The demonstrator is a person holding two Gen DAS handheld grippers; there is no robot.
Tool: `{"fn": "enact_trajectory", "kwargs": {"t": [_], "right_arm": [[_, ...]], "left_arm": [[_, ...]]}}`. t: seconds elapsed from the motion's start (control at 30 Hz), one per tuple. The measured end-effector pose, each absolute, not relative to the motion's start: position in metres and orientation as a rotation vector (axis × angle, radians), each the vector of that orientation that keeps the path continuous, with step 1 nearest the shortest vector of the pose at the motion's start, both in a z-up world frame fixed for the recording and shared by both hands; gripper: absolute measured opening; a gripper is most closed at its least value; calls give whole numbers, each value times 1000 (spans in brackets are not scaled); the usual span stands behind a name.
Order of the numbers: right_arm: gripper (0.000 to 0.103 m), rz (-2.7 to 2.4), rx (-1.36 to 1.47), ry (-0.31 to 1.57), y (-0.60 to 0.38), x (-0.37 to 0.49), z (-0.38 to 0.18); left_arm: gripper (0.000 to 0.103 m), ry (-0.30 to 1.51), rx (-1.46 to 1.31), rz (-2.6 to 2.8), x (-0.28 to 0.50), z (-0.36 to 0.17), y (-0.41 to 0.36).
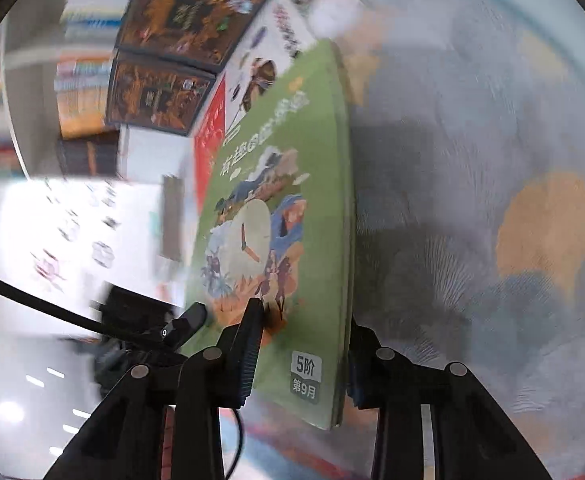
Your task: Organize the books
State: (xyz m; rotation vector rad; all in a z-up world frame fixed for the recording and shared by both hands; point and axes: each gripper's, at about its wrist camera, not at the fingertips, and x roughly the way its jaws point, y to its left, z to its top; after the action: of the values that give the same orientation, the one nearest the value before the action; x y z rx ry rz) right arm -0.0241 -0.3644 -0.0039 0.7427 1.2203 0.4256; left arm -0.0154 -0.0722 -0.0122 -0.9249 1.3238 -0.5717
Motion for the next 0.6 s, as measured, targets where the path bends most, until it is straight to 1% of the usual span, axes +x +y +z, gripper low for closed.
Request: {"fn": "enact_trajectory", "kwargs": {"t": [0.07, 0.17, 0.23, 0.27, 0.33, 0.4, 0.5, 0.57, 0.6], "right_arm": [[33, 399, 622, 1202, -354, -27, 7], [33, 401, 542, 1186, -345, -32, 17], [33, 422, 471, 1190, -335, -35, 22], [33, 419, 388, 1183, -323, -41, 29], [35, 408, 272, 1162, -309, -51, 39], [35, 418, 256, 1147, -304, -60, 47], [35, 447, 298, 1117, -297, -68, 63], [35, 445, 259, 1099, -280, -71, 75], [35, 445, 227, 1084, -270, -73, 82]], "left_arm": [[20, 1301, -741, -555, -18, 4, -86], [20, 1258, -584, -546, -22, 23, -96], [23, 1227, -457, -532, -27, 36, -103], [24, 1199, -331, -519, -33, 46, -111], [24, 1166, -181, -527, -43, 59, -122], [24, 1166, -170, -542, -47, 62, -115], [23, 1158, -276, -584, -49, 68, -87], [23, 1124, -274, -586, -53, 78, -74], [24, 1113, -260, -580, -55, 82, -70]]}}
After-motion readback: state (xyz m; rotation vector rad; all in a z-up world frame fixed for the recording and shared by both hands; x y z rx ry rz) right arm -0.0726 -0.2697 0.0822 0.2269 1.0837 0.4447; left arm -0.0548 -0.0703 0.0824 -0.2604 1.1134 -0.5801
